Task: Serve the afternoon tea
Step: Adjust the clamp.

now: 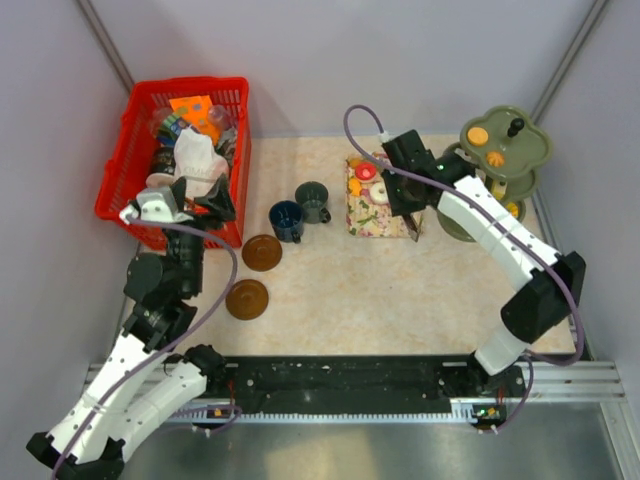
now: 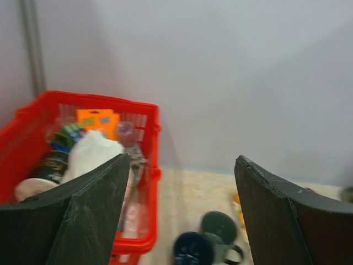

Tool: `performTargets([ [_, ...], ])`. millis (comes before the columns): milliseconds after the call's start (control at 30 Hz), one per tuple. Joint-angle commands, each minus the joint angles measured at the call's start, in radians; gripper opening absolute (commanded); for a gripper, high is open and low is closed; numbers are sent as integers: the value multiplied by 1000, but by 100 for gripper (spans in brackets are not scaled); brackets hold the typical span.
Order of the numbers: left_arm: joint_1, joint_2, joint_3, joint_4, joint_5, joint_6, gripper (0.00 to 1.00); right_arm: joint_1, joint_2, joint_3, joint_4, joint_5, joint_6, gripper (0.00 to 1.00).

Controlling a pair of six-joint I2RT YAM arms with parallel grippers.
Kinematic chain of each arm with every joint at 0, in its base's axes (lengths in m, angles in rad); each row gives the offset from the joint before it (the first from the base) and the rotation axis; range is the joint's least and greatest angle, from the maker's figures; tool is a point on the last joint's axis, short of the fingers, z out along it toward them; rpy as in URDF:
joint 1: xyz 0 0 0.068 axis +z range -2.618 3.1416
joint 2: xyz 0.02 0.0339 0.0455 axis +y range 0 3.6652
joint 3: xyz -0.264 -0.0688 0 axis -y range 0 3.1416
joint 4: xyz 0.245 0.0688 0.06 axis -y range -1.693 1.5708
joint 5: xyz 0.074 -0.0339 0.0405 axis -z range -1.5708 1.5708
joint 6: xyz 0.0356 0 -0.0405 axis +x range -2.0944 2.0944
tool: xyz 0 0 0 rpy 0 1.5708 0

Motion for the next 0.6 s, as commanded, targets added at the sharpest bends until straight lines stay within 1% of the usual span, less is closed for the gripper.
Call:
performTargets([
  [0,-2,152,235,-240,168,-256,82,13,-104,-62,151,-100,22,27],
  [67,-2,218,335,-320,236,-343,82,16,-147,-107,192,-137,19,28],
  [133,0,269,387,-370,280,-448,83,25,-180,-142,230,-161,16,28],
  [300,-2,384,429,-443,389,-719,84,54,-249,-214,322,-224,5,29],
  [433,-2,472,424,-429,500,-885,85,80,-295,-265,388,-240,-3,29],
  [567,-2,542,391,-343,603,-1035,85,106,-322,-300,431,-240,-9,29],
])
